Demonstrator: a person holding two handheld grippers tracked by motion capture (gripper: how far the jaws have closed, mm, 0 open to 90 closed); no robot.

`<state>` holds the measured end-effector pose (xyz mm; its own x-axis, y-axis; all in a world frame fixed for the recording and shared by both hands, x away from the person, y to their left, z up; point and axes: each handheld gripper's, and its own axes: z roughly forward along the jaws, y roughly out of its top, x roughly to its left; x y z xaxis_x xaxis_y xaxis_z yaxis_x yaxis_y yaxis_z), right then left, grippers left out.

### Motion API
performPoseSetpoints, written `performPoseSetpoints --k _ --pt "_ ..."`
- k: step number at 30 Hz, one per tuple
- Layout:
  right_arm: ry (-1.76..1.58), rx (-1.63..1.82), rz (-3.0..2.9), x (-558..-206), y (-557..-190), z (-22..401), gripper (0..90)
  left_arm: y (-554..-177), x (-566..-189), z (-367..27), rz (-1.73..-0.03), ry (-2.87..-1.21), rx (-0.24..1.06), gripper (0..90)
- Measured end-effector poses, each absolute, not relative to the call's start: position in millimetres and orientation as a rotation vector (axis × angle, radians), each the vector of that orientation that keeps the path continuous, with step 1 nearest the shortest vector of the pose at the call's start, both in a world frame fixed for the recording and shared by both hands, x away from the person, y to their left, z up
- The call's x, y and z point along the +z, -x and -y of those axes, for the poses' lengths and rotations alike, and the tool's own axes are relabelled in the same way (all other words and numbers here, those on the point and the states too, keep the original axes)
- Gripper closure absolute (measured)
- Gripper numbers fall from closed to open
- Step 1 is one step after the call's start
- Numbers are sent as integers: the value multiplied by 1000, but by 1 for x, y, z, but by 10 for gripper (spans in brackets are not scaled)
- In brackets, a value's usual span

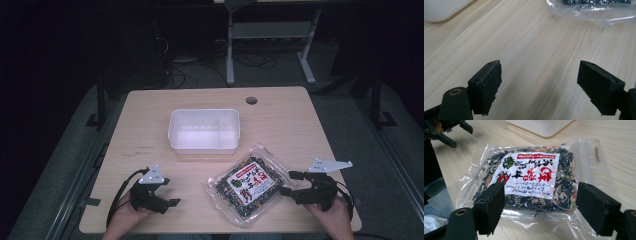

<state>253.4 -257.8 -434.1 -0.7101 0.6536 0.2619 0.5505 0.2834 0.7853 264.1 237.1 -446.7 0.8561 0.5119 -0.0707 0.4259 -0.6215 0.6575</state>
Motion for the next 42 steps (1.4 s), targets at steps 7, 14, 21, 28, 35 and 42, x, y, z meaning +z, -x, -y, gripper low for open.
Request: performPoseSetpoints --k 7,14,21,28,35,42 --pt "-1134 1392 -2437 -431 -251 257 235 -261 -445 -233 -644 -2337 153 248" --pt "-1137 1396 -2425 -430 -252 260 235 -262 -442 -220 -610 -2343 146 311" --pt "-1174 1404 -2383 -427 -253 268 236 -268 -428 -204 -548 -2343 161 560" --pt "-1240 1385 -2344 -428 -256 277 244 -280 -418 -168 -500 -2393 166 672" --pt "-1345 1331 -2306 -433 -265 287 289 -295 -419 -135 -463 -2431 118 766" --pt "-1501 1283 -2256 -439 -276 301 385 -309 -426 -112 -468 -2495 89 892"
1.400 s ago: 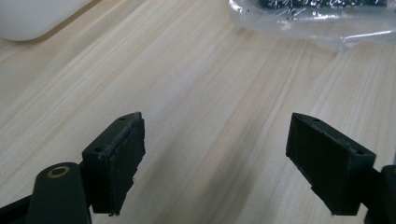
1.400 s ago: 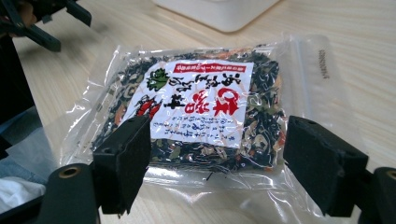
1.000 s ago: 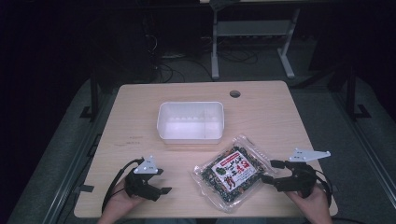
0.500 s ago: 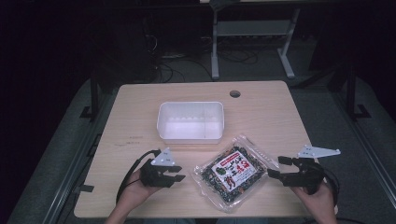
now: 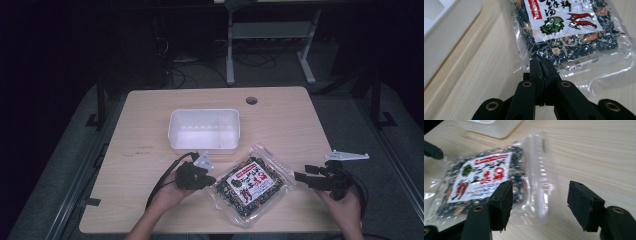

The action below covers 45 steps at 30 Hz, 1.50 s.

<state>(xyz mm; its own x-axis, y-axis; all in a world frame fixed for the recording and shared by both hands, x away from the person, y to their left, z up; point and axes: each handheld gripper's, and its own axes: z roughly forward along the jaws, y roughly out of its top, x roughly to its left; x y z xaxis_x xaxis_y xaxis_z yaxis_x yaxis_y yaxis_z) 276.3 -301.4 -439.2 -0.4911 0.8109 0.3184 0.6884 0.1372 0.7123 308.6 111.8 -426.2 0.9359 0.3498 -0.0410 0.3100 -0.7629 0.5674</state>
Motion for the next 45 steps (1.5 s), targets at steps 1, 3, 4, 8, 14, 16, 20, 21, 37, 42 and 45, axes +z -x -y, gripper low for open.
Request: performPoseSetpoints --k 1,3,4,8,14,16,20,21,37,42,45 --pt "-1522 1280 -2252 -440 -277 303 405 -309 -428 -109 -471 -2502 96 892" --pt "-1559 1280 -2243 -443 -279 308 450 -312 -430 -106 -473 -2514 85 893" --pt "-1559 1280 -2243 -443 -279 308 450 -313 -431 -106 -468 -2521 83 893" --pt "-1626 1272 -2272 -452 -283 311 483 -314 -433 -103 -472 -2537 76 893" --pt "-1689 1250 -2319 -460 -286 310 525 -314 -437 -101 -478 -2551 75 893" --pt "-1699 1244 -2334 -463 -287 309 550 -314 -437 -101 -474 -2551 74 893" --pt "-1712 1252 -2354 -465 -288 307 598 -314 -438 -100 -476 -2546 68 894" --pt "-1710 1259 -2361 -465 -289 306 622 -314 -438 -100 -477 -2544 62 894" --pt "-1684 1317 -2363 -460 -286 301 894 -317 -438 -98 -487 -2520 38 854" --pt "-1662 1336 -2346 -452 -281 304 895 -321 -433 -100 -511 -2482 25 785" --pt "-1648 1352 -2306 -444 -275 308 896 -323 -432 -99 -530 -2476 13 714"
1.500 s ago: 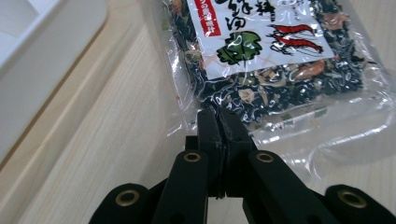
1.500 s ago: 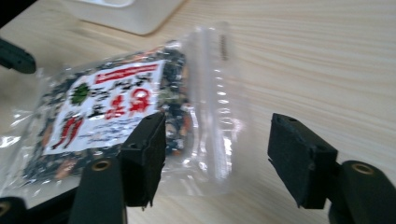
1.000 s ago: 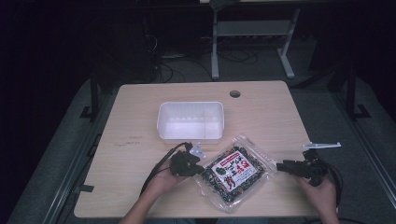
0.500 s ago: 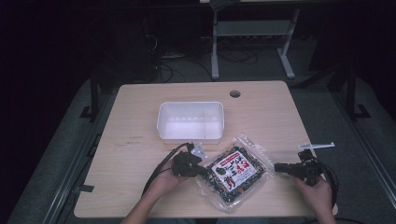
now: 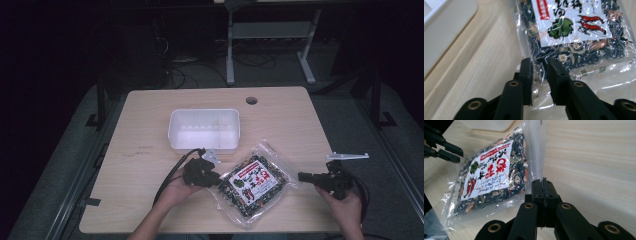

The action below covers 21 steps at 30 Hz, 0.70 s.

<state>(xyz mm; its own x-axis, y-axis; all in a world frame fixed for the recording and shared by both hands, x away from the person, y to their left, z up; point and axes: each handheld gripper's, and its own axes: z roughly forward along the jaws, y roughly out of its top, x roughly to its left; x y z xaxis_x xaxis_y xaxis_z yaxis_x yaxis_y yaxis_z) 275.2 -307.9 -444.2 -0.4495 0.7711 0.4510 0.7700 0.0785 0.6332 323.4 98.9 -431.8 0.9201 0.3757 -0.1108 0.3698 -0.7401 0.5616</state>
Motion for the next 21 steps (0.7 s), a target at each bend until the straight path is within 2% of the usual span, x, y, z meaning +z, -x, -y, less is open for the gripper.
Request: performPoseSetpoints --k 2,5,9,13,21 --pt "-1627 1360 -2285 -438 -271 310 896 -324 -431 -98 -548 -2466 20 646" --pt "-1607 1367 -2272 -432 -267 311 896 -324 -431 -96 -572 -2454 51 451" --pt "-1528 1384 -2248 -413 -258 309 898 -326 -430 -94 -580 -2426 43 348" --pt "-1471 1381 -2228 -396 -250 306 900 -332 -431 -88 -584 -2401 -5 280" --pt "-1403 1401 -2220 -377 -241 304 900 -340 -437 -71 -553 -2396 -101 241"
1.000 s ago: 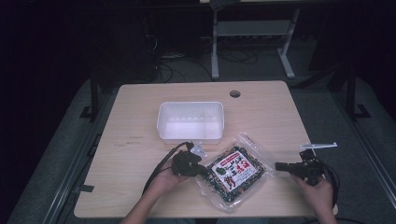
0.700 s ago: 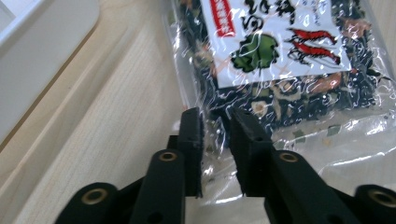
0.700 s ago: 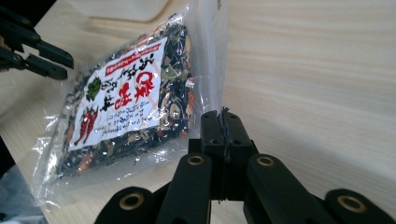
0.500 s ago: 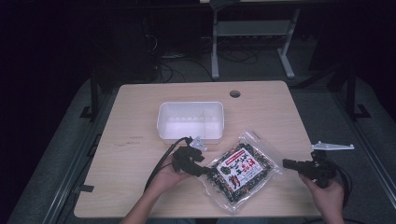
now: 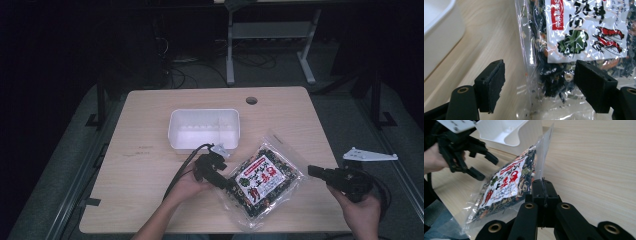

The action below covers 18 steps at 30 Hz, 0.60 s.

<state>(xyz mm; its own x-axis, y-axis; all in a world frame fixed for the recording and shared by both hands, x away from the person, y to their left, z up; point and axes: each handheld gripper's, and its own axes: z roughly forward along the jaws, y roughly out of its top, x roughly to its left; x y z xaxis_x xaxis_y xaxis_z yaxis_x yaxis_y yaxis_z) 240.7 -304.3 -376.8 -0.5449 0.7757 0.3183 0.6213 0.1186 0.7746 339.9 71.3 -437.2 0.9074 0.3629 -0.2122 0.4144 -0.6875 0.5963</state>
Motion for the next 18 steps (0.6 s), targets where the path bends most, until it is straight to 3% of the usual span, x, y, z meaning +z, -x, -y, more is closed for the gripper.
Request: performPoseSetpoints --k 9,12,18 --pt "-1332 1434 -2199 -359 -234 302 900 -350 -445 -56 -540 -2374 -237 228" --pt "-1315 1445 -2197 -355 -233 299 900 -355 -448 -56 -541 -2331 -360 251" --pt "-1293 1476 -2182 -350 -234 295 900 -357 -447 -59 -531 -2306 -408 301"
